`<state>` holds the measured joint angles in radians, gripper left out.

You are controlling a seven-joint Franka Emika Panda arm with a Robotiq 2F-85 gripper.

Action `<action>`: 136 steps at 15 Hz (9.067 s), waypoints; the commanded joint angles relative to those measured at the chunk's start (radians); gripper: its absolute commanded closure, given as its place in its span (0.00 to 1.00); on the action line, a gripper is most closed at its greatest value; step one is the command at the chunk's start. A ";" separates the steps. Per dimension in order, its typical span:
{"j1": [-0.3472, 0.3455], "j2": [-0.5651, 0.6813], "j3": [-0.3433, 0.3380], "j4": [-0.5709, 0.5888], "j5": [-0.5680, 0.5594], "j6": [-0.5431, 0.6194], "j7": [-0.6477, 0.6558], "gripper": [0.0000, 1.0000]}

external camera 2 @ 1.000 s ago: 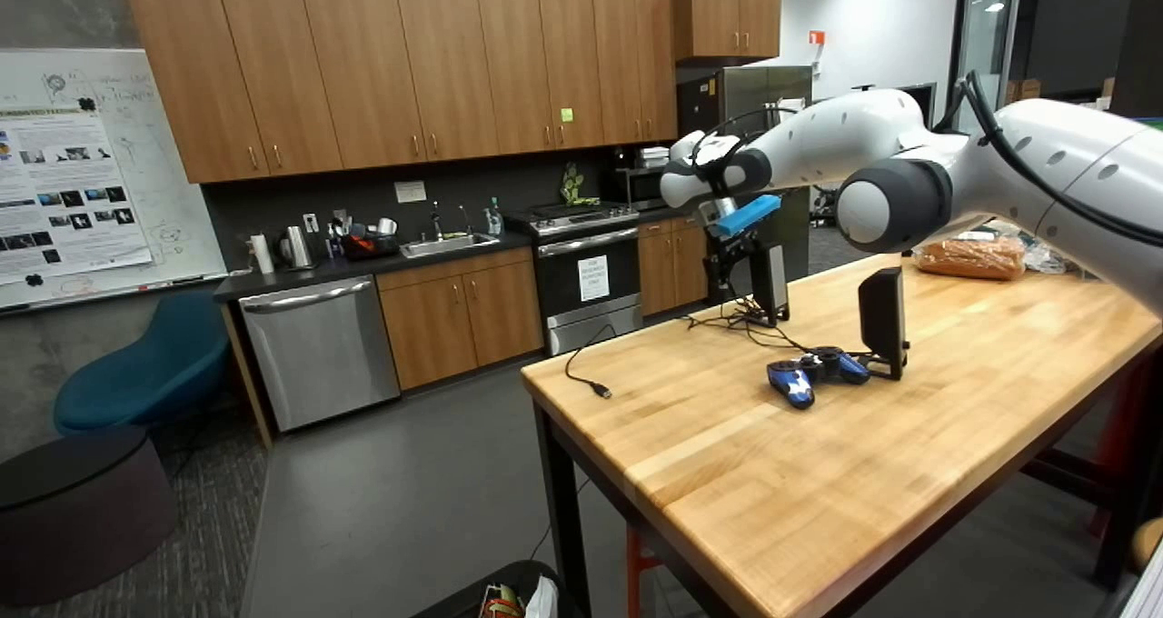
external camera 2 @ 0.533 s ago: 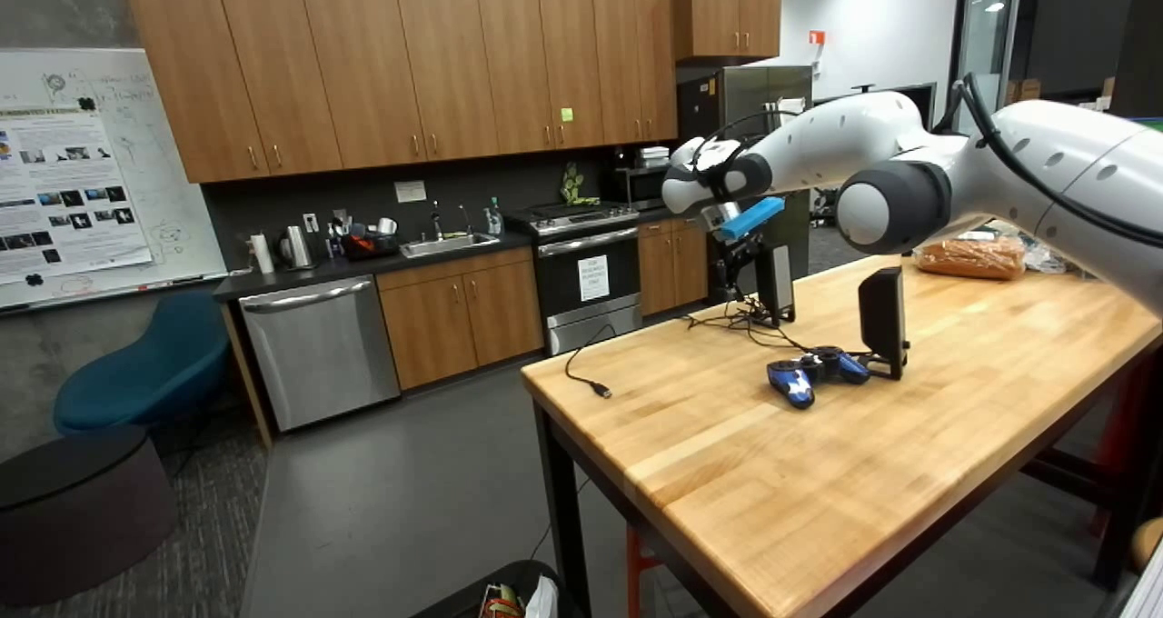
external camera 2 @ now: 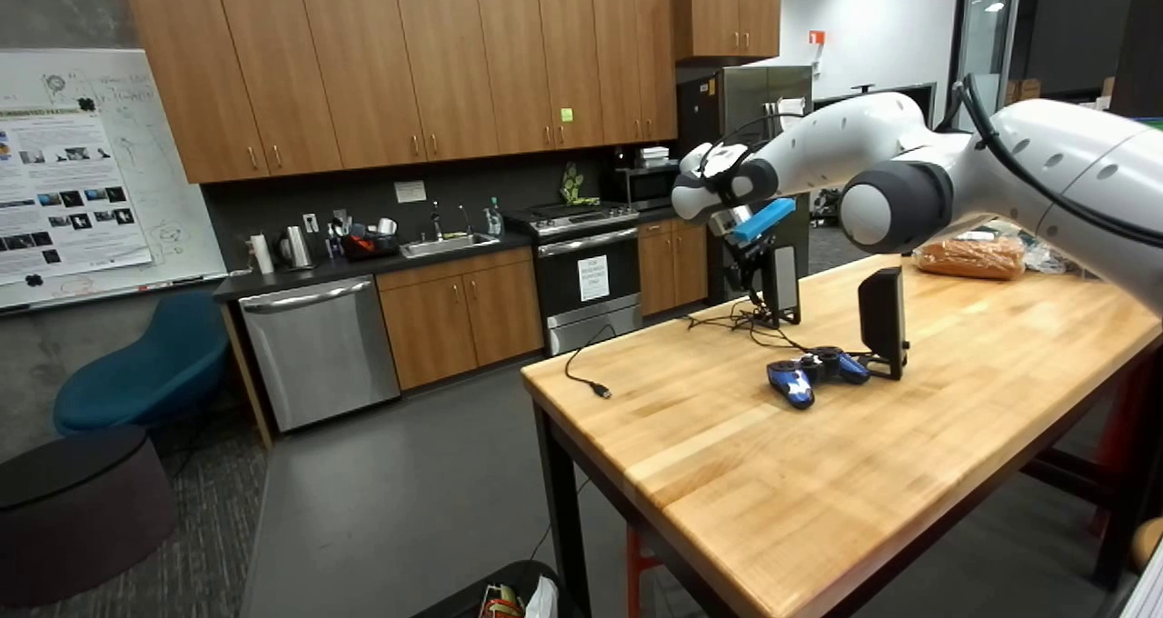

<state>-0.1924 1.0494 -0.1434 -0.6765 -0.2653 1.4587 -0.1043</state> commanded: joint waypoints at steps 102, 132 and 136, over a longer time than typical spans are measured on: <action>0.073 0.063 0.126 0.161 0.247 0.373 0.246 0.98; -0.097 0.014 0.159 0.285 0.292 0.210 -0.295 0.98; -0.093 0.050 0.157 0.334 0.293 0.150 -0.275 0.57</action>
<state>-0.2916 1.0824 0.0146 -0.3758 0.0262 1.6576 -0.3844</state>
